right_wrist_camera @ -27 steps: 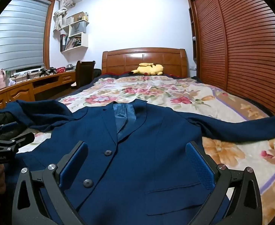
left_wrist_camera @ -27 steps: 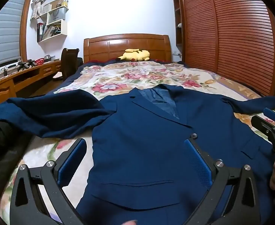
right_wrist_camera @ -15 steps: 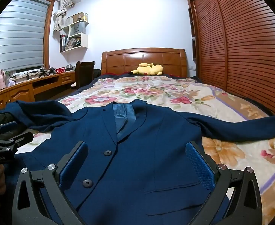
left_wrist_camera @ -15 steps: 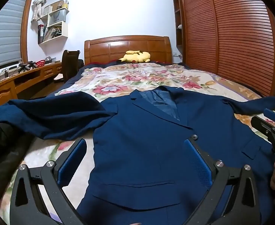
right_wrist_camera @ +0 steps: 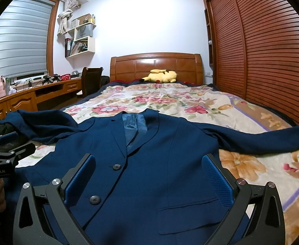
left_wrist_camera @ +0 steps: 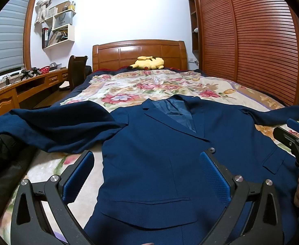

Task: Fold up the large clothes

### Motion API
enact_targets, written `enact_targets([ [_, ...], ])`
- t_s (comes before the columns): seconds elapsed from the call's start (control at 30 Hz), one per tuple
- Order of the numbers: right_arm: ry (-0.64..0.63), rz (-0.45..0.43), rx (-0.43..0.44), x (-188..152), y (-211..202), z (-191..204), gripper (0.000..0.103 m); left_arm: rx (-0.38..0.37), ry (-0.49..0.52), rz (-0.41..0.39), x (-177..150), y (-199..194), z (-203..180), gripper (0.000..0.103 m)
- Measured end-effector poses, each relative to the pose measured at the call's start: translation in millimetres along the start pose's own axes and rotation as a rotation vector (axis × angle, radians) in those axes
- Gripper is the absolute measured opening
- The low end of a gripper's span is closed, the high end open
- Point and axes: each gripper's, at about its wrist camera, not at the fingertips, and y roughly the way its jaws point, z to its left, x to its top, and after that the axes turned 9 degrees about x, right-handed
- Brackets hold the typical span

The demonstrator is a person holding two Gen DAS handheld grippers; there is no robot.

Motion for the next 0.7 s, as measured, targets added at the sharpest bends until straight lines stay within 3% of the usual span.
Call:
enact_targets([
  [0.7,-0.001,-0.003,-0.001,-0.3,0.0,-0.1,0.103,0.008,0.004,-0.008,3.5,-3.5,1.6,0.103],
])
